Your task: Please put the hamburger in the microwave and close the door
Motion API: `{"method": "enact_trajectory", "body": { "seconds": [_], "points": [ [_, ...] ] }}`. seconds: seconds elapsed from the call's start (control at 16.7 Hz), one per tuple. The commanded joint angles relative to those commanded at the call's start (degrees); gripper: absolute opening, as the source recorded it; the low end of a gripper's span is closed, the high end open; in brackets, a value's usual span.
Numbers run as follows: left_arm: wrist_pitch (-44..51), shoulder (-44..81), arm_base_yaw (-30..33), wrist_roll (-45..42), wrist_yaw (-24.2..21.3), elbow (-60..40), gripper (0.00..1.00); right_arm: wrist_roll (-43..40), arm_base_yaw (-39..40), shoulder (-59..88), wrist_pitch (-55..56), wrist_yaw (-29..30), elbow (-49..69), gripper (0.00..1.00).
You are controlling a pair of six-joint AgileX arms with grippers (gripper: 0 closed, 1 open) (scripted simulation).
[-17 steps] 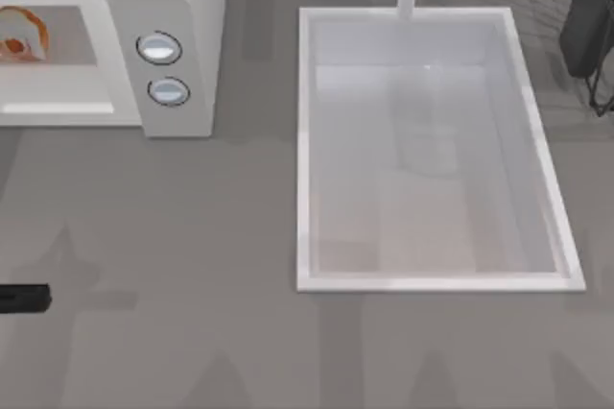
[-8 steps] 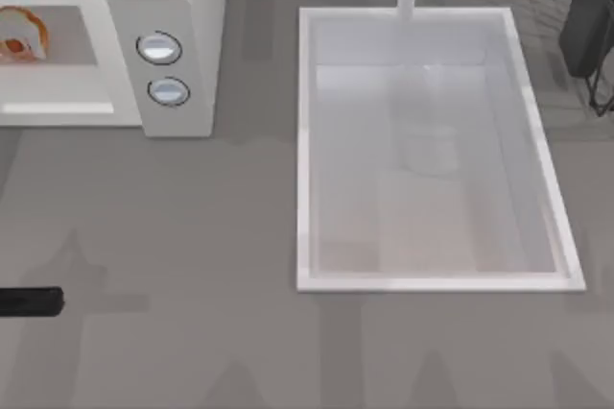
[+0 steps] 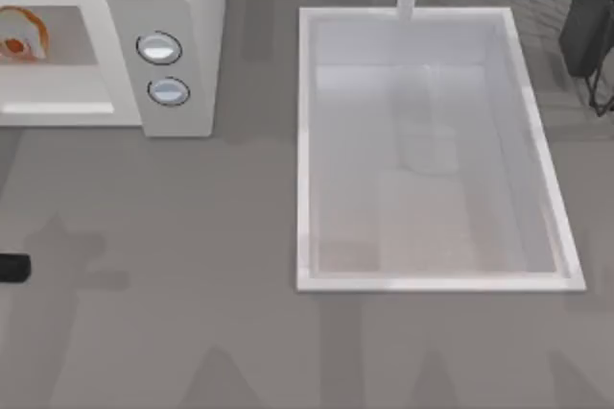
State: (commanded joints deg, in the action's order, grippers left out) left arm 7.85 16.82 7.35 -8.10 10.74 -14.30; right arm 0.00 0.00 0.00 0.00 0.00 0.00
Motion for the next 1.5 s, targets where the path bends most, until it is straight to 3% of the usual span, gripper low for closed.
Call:
{"method": "enact_trajectory", "body": {
  "seconds": [0.96, 1.2, 1.5],
  "points": [
    [31.09, 72.6, -58.27, -38.8, -42.5, -56.71, 0.0, 0.0, 0.0, 0.0, 0.0, 0.0, 0.0, 1.0],
    [35.35, 82.55, -66.25, -44.08, -48.31, -64.51, 0.0, 0.0, 0.0, 0.0, 0.0, 0.0, 0.0, 1.0],
    [36.09, 84.26, -67.63, -44.99, -49.3, -65.86, 0.0, 0.0, 0.0, 0.0, 0.0, 0.0, 0.0, 1.0]
  ]
}}
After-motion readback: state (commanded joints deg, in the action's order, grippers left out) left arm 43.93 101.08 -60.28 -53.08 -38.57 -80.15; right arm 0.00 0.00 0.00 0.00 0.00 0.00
